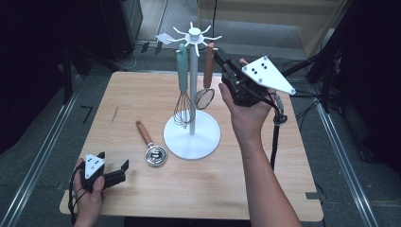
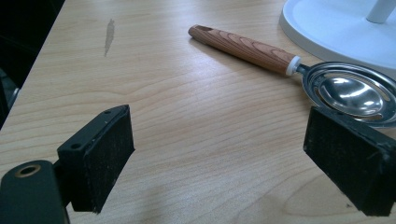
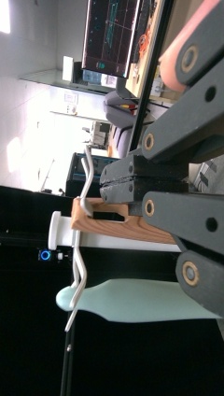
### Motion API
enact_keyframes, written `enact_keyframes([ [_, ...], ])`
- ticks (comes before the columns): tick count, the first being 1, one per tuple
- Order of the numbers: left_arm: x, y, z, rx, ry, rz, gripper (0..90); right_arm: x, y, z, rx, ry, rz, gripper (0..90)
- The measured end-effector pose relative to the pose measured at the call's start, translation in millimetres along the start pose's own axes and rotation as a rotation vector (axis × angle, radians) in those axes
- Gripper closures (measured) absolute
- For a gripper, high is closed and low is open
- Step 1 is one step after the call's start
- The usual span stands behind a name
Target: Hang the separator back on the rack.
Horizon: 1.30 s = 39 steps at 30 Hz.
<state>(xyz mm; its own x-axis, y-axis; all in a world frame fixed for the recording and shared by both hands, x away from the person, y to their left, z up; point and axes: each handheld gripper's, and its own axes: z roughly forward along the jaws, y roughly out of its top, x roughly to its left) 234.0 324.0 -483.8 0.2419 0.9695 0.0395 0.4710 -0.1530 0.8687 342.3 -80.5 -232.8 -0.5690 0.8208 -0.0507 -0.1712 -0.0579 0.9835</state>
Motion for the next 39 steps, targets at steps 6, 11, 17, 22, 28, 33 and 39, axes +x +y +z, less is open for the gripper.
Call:
enact_keyframes([
  [6, 0.0, 0.0, 0.1, 0.000, 0.000, 0.001, 8.5, 0.4, 5.3, -1.2, -0.010, 0.023, 0.036, 90.0],
  [11, 0.1, 0.0, 0.2, 0.002, -0.003, 0.003, 8.5, 3.0, 6.9, -3.5, -0.020, 0.036, 0.024, 90.0],
  [17, -0.3, 0.1, 0.2, 0.005, -0.003, 0.005, 8.6, 11.4, 7.0, -6.8, -0.022, 0.051, 0.007, 90.0],
  [22, -0.6, 0.0, 0.5, 0.003, -0.001, 0.006, 8.6, 21.3, 9.8, -8.5, -0.023, 0.073, -0.002, 90.0],
  [28, -0.5, 0.0, 0.3, 0.001, 0.003, 0.005, 8.6, 32.8, 13.8, -8.3, -0.021, 0.094, -0.011, 90.0],
  [33, -0.4, 0.0, -0.1, 0.002, 0.004, 0.000, 8.6, 35.2, 14.2, -7.4, -0.015, 0.105, -0.011, 90.0],
  [39, -0.7, 0.0, 0.0, 0.002, 0.002, 0.000, 8.6, 33.4, 9.3, -10.9, 0.000, 0.097, -0.018, 90.0],
])
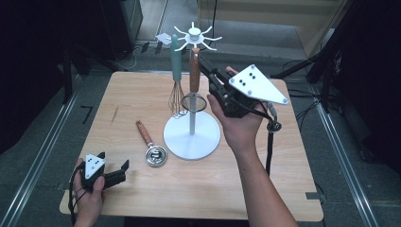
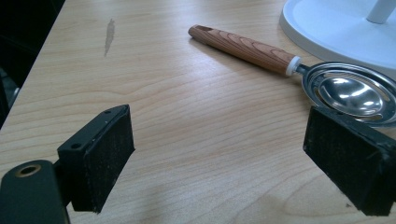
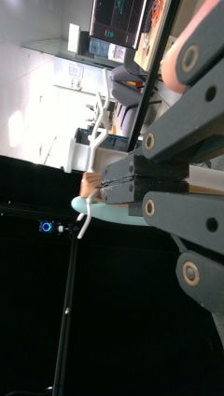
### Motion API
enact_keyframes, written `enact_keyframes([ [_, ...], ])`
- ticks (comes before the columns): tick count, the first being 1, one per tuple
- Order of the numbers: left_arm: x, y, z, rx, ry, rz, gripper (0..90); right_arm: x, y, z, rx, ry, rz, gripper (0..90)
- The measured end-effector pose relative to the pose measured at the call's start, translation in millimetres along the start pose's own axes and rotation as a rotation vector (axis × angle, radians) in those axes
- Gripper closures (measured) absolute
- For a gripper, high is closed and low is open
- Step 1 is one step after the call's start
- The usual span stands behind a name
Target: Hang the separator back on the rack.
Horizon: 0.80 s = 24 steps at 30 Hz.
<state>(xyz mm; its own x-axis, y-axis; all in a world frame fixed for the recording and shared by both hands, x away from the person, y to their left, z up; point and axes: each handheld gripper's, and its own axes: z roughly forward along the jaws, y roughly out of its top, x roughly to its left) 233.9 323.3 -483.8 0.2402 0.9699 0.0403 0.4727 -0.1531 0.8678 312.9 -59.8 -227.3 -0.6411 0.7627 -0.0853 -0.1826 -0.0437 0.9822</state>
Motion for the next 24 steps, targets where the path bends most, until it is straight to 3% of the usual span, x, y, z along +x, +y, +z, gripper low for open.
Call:
enact_keyframes([
  [15, -1.3, -0.6, -1.0, -0.020, -0.008, -0.001, 8.5, -19.9, -33.7, -25.3, 0.068, -0.063, 0.038, 89.7],
  [24, 0.3, -0.2, -2.8, -0.021, -0.013, -0.014, 8.5, -32.2, -64.0, -45.0, 0.143, -0.113, 0.050, 76.7],
])
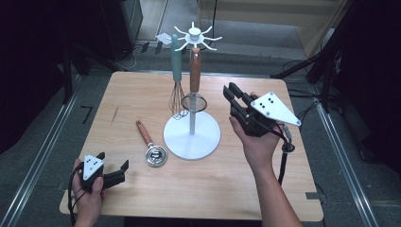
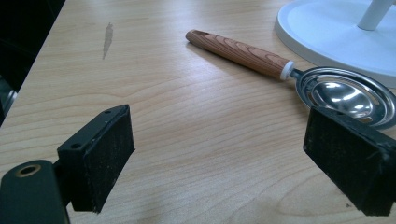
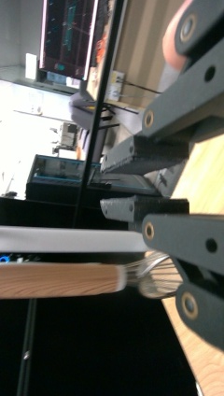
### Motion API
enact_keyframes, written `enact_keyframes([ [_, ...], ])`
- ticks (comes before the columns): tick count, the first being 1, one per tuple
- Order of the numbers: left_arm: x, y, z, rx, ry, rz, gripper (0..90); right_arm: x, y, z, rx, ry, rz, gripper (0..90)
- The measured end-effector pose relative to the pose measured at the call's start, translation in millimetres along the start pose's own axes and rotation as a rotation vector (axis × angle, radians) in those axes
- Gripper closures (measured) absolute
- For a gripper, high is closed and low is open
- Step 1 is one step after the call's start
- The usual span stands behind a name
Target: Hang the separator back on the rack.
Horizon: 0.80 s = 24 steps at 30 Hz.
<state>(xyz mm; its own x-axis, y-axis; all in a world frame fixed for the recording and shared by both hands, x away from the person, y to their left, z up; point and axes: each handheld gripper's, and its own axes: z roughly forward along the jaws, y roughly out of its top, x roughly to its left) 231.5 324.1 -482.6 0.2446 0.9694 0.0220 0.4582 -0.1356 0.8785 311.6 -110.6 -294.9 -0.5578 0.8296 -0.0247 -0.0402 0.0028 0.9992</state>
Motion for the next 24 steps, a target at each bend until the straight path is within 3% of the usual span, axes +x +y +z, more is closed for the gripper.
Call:
enact_keyframes([
  [7, -1.7, 1.5, -1.0, 0.005, -0.013, 0.018, 8.5, -8.6, -26.8, -11.4, 0.063, -0.027, 0.026, 64.4],
  [11, -4.7, 3.5, -1.6, 0.011, -0.025, 0.024, 8.4, -13.6, -41.0, -18.7, 0.093, -0.071, 0.025, 57.3],
  [18, -18.0, 9.3, 0.0, 0.015, -0.048, 0.023, 9.0, -21.3, -65.7, -34.0, 0.134, -0.089, 0.051, 53.7],
  [21, -23.5, 12.0, 2.5, 0.025, -0.050, 0.016, 13.1, -24.1, -77.9, -41.6, 0.156, -0.091, 0.072, 53.1],
  [24, -30.1, 15.6, 7.1, 0.039, -0.059, 0.037, 14.9, -25.2, -89.8, -48.3, 0.183, -0.097, 0.076, 53.1],
])
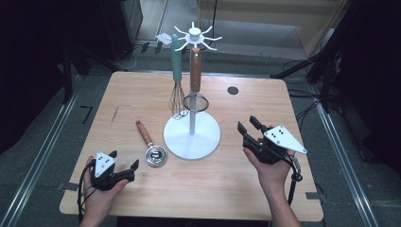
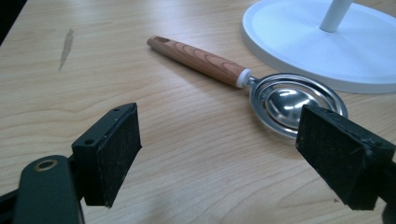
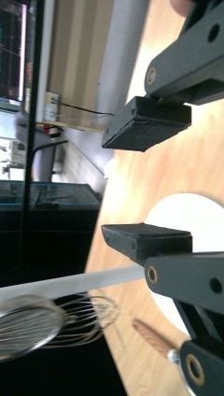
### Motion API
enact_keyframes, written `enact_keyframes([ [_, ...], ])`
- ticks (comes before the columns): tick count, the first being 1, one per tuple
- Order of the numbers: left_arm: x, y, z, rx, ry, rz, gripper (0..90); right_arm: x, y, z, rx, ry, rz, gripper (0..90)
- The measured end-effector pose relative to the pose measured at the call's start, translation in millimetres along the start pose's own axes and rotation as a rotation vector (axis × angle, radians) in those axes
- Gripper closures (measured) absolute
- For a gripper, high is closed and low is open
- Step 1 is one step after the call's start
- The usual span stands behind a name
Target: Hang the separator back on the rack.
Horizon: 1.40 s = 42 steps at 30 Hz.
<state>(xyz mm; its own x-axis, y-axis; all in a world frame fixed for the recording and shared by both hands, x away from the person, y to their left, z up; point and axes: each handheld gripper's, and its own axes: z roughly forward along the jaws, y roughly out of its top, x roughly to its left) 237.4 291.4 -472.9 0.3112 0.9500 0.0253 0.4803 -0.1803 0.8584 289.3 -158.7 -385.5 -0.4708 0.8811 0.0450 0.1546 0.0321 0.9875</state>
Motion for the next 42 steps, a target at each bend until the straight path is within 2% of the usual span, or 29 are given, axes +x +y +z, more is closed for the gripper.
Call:
enact_keyframes([
  [5, -7.8, 2.5, 10.1, 0.016, -0.015, 0.023, 26.5, -1.5, -19.3, -8.0, 0.040, -0.007, -0.005, 53.1],
  [9, -11.5, 7.3, 23.9, 0.048, -0.049, 0.018, 35.5, -2.7, -34.2, -14.7, 0.071, -0.007, -0.002, 53.1],
  [13, -16.9, 11.4, 34.8, 0.056, -0.034, 0.037, 40.4, -2.6, -47.2, -19.6, 0.102, -0.009, 0.005, 53.1],
  [17, -20.6, 10.0, 40.0, 0.084, -0.028, 0.049, 43.9, -2.9, -58.1, -27.8, 0.123, -0.011, 0.010, 52.8],
  [24, -19.6, 9.0, 43.7, 0.127, -0.061, 0.035, 54.3, -9.2, -75.9, -40.2, 0.144, -0.048, 0.043, 52.2],
  [29, -20.5, 8.7, 44.8, 0.150, -0.082, 0.040, 62.1, -7.7, -84.7, -36.0, 0.165, -0.059, 0.068, 52.3],
  [33, -20.9, 8.3, 45.1, 0.173, -0.098, 0.037, 66.3, -1.8, -91.2, -29.2, 0.188, -0.051, 0.069, 53.0],
  [36, -23.6, 7.8, 44.9, 0.190, -0.110, 0.051, 69.3, 3.4, -94.3, -24.8, 0.199, -0.035, 0.065, 53.3],
  [42, -28.1, 4.9, 40.3, 0.194, -0.127, 0.055, 69.0, 15.6, -95.9, -19.7, 0.211, -0.002, 0.056, 53.8],
])
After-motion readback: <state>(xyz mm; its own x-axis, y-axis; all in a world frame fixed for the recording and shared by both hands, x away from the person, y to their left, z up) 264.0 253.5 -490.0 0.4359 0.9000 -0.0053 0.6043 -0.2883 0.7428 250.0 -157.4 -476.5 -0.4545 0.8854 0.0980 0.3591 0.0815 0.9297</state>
